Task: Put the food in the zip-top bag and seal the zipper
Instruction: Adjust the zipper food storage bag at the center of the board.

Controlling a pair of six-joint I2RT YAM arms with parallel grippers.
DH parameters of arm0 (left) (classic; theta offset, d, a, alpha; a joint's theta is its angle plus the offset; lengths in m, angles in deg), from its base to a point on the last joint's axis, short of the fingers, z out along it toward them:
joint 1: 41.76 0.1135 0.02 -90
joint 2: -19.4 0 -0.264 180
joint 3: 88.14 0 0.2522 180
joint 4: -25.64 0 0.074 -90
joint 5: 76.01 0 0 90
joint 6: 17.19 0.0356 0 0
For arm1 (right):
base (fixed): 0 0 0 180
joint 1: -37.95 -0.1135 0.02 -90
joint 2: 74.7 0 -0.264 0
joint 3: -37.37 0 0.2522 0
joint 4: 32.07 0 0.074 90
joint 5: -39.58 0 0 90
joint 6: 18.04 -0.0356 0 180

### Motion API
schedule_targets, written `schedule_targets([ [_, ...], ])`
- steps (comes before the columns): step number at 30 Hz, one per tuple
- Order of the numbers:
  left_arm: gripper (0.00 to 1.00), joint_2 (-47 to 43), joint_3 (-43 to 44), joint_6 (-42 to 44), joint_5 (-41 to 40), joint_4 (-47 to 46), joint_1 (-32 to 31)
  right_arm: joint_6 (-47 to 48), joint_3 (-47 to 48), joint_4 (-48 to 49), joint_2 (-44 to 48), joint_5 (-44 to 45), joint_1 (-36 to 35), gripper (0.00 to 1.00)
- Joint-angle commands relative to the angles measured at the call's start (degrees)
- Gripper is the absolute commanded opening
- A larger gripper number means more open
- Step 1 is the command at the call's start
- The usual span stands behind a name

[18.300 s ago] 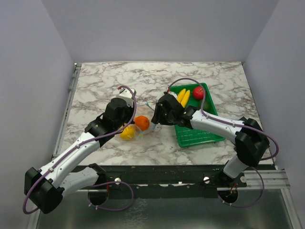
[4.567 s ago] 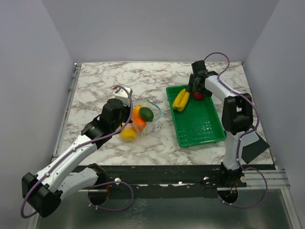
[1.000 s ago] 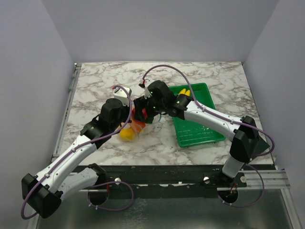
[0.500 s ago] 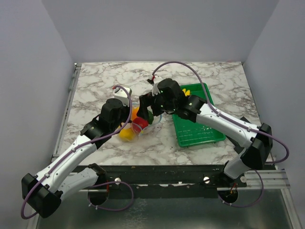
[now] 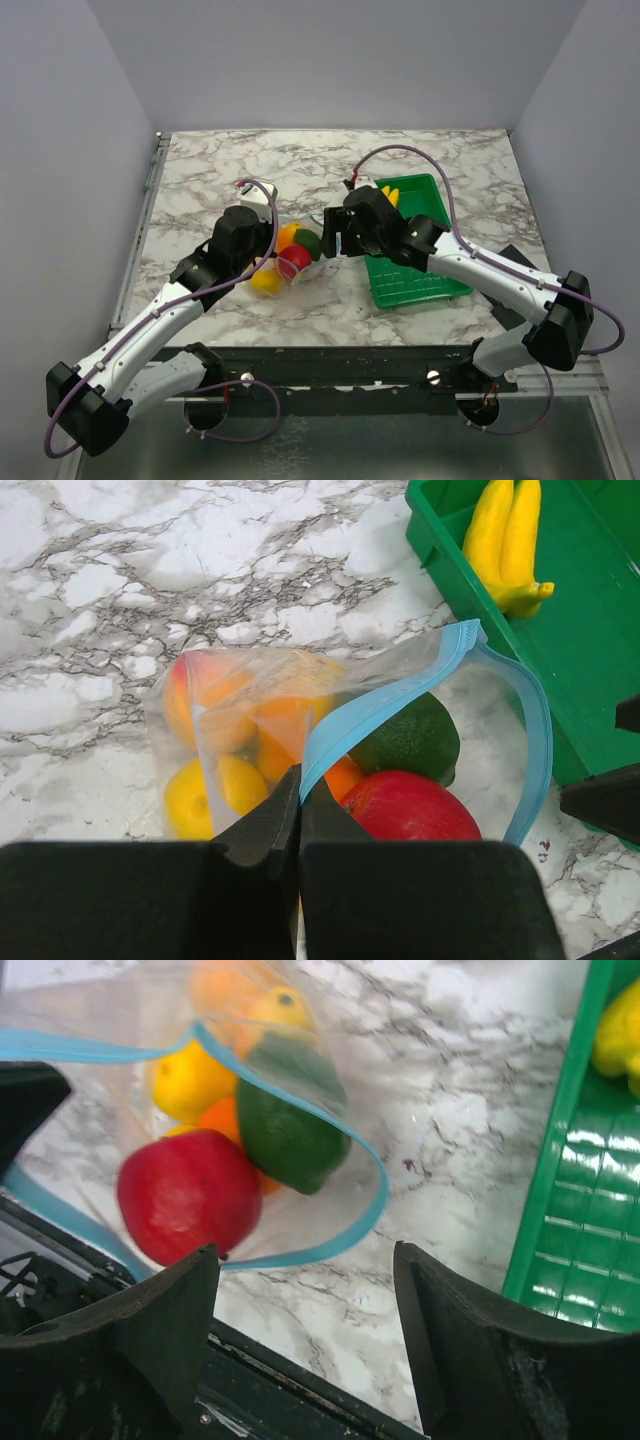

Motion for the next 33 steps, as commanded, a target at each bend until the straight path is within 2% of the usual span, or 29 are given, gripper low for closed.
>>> schedule_targets([
  [1,0.0,0.3,-0.5,0.0,0.8,-0.8,0.0,-8.2,-3.2,-2.5,0.5,3.9,-0.6,0.73],
  [9,0.0,0.4,-0.5,0.0,0.6,-0.8,0.0,-14.9,-4.3,-1.4,-2.7,4.0,-0.6,0.68],
  [22,0.0,0.0,-0.5,0.1,1.0,-0.8,0.0,-17.3,-2.4,0.5,-8.2,7.8,-0.5,0.54],
  [25,0.0,-0.2,-0.6,0.1,1.1,-0.8,0.0,-17.2,-1.8,1.1,-9.1,8.2,-0.4,0.45],
  [30,0.0,-1.0,-0.7,0.1,1.1,-0.7,0.0,-16.2,-0.6,1.2,-9.1,9.1,-0.2,0.07],
  [31,0.0,-1.2,-0.7,0.1,0.9,-0.8,0.0,-15.8,-0.3,1.1,-8.9,9.4,-0.2,0.01],
  [33,0.0,-2.0,-0.7,0.2,0.2,-0.7,0.0,-14.9,0.4,0.5,-8.2,10.4,-0.2,0.01],
])
